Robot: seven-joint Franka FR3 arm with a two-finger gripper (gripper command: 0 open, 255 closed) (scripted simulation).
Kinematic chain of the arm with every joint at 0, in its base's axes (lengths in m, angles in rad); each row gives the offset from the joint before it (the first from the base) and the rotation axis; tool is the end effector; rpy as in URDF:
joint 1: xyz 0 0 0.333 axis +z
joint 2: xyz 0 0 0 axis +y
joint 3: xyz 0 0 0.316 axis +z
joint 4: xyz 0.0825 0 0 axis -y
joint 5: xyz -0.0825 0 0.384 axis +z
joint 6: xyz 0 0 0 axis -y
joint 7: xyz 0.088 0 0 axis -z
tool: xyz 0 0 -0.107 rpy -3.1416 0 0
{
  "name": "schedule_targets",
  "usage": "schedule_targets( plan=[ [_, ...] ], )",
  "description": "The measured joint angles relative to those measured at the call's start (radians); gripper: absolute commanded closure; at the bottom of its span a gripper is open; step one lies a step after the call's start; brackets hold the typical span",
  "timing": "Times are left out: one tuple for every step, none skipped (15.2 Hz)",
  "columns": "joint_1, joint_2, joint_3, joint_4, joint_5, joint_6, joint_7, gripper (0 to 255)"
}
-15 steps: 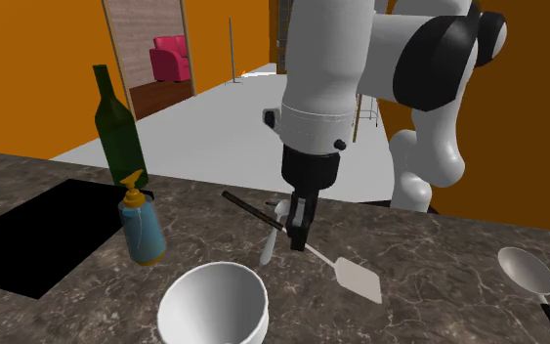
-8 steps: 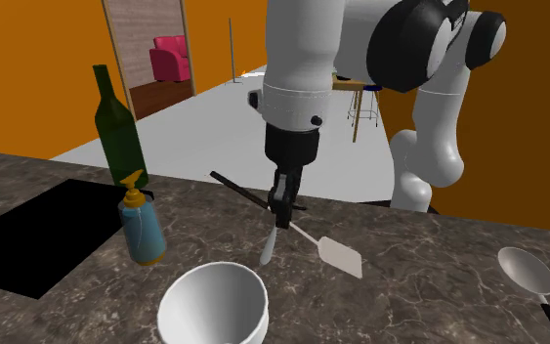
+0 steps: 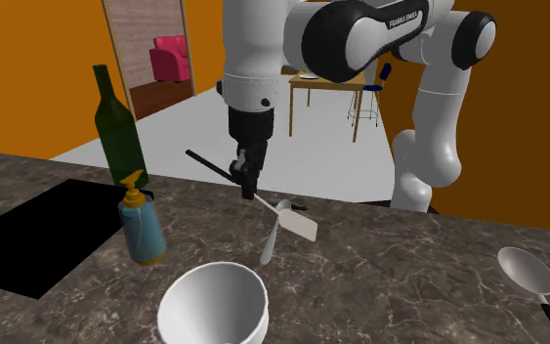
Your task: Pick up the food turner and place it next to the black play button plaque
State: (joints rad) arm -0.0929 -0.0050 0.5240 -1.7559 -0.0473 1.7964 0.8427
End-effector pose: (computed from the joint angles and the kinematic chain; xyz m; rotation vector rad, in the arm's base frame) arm 0.5160 0.2336 0.5586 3.0644 -0.6244 0.1018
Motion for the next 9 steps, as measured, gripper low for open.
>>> schedule_targets(
  plan=[
    [-0.012, 0.008, -0.012, 0.005, -0.003, 0.003, -0.023, 255],
    [-0.021, 0.018, -0.021, 0.014, -0.007, 0.003, -0.040, 255],
    [-0.034, 0.020, -0.033, 0.015, -0.006, 0.005, -0.065, 255],
    [-0.046, 0.025, -0.045, 0.020, -0.008, 0.006, -0.090, 255],
    [-0.056, 0.026, -0.055, 0.019, -0.007, 0.008, -0.110, 255],
    [-0.065, 0.043, -0.064, 0.039, -0.014, 0.005, -0.128, 255],
    [-0.074, 0.063, -0.073, 0.058, -0.021, 0.005, -0.144, 255],
    [-0.084, 0.074, -0.083, 0.080, -0.024, -0.005, -0.165, 255],
    [-0.093, 0.089, -0.091, 0.100, -0.030, -0.011, -0.181, 255]
  ],
)
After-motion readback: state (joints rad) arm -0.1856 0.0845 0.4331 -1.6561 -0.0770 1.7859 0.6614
